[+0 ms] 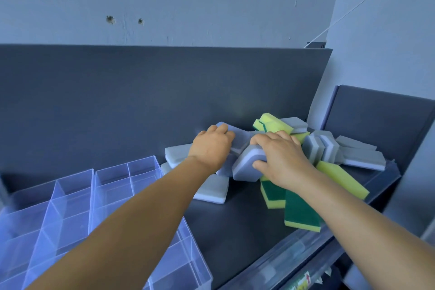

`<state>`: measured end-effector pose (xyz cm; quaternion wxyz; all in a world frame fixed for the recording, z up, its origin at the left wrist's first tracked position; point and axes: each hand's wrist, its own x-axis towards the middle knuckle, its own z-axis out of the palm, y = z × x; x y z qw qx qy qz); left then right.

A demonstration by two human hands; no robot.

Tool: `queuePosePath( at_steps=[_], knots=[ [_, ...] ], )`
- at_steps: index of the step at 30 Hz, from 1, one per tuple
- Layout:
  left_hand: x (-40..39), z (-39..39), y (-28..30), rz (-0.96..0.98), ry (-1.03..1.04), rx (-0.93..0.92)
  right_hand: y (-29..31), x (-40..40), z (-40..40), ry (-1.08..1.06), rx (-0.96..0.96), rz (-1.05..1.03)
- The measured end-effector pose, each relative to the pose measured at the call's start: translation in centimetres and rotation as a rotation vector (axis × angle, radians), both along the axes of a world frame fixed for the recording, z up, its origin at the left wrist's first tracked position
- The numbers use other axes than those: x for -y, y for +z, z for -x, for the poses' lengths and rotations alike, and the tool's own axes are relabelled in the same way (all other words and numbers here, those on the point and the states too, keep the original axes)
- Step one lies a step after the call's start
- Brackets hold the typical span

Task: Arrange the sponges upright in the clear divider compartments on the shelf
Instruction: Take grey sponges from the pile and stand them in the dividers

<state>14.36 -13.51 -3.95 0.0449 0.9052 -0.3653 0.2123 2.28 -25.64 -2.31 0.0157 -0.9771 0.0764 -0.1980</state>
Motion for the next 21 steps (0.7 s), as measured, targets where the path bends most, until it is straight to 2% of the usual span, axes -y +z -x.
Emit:
queuePosePath(
  at_steps=[3, 6, 9, 15, 18, 21],
  knots=[
    [-0.8, 0.3, 0.4, 0.044, -0.011, -0.038, 0.2, 0.0, 0.5, -0.009, 0.018, -0.044],
    [-1.1, 0.7, 0.8, 0.058, -0.132, -0.086, 0.4, -0.1, 1.0, -0.013, 0.044, -0.092],
    [-0.7, 0.5, 1.7, -0.067, -0.244, -0.139, 0.5, 0.1, 1.7, -0.033, 0.066, -0.178],
    [0.7, -0.4, 3.0, -0.277, -0.188, -0.204, 0.9, 0.7, 2.4, -0.083, 0.110, -0.323],
    [0.7, -1.0, 2.4, -0.241, -0.181, -0.128, 0.8, 0.9, 2.4, -0.092, 0.123, -0.382],
    [-0.3, -1.1, 2.4, -0.122, -0.210, -0.058, 0.6, 1.0, 2.1, -0.091, 0.133, -0.417]
  ],
)
